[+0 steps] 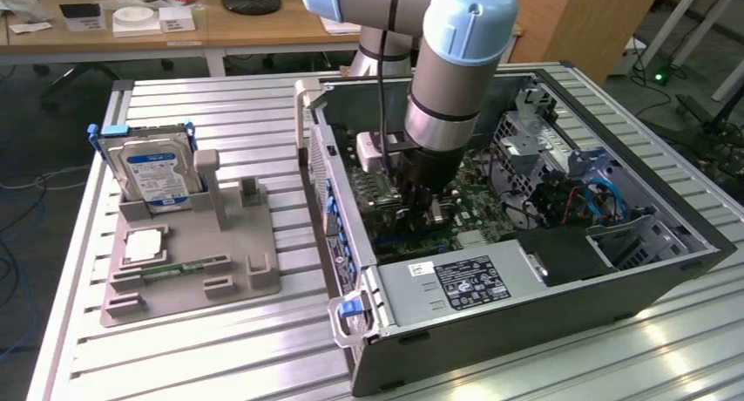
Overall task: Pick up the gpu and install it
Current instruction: 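Insert the gpu into the slot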
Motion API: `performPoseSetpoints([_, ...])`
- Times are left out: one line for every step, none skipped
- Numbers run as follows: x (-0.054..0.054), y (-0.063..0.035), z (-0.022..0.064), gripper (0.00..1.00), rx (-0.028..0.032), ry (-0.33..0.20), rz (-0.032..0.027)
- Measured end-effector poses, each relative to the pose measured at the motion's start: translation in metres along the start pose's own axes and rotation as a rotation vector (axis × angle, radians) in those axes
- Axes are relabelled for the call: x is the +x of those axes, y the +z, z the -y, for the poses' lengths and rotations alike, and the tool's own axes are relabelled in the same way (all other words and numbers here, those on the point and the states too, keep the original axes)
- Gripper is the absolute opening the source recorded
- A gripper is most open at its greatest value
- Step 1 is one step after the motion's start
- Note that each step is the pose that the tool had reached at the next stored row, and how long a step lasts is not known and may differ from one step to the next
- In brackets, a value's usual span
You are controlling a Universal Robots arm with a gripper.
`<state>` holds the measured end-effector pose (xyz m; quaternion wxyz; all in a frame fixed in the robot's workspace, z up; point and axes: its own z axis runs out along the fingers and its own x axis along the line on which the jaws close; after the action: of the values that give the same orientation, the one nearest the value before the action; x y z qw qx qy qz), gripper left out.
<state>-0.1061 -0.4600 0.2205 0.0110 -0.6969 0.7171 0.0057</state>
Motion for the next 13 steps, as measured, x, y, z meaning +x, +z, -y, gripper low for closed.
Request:
performPoseSetpoints([0.0000, 0.0007, 0.0000, 0.28, 0.0001, 0.000, 0.0000])
performPoseSetpoints([0.0000, 0.0016, 0.0000, 0.28, 0.0000, 0.000, 0.0000])
performPoseSetpoints([0.0001, 0.0024, 0.0000, 0.28, -0.0006, 0.000, -0.0006])
performPoseSetpoints([0.0002, 0.0033, -0.0001, 0.28, -0.0010, 0.000, -0.0011])
performPoseSetpoints([0.0003, 0.0037, -0.0001, 0.28, -0.0010, 0.000, -0.0011])
performPoseSetpoints([0.0003, 0.0038, -0.0002, 0.28, -0.0007, 0.000, -0.0009])
performPoseSetpoints([0.0002, 0.0041, -0.0001, 0.28, -0.0005, 0.000, -0.0005])
performPoseSetpoints([0.0001, 0.0041, -0.0001, 0.28, -0.0004, 0.000, -0.0004])
performPoseSetpoints([0.0001, 0.0041, -0.0001, 0.28, -0.0003, 0.000, -0.0002])
performPoseSetpoints([0.0001, 0.0041, -0.0001, 0.28, -0.0003, 0.000, -0.0002])
performPoseSetpoints([0.0001, 0.0041, -0.0001, 0.28, -0.0003, 0.000, -0.0002])
performPoseSetpoints([0.0001, 0.0042, -0.0001, 0.28, -0.0003, 0.000, -0.0001])
performPoseSetpoints([0.0001, 0.0042, -0.0001, 0.28, -0.0003, 0.000, -0.0002])
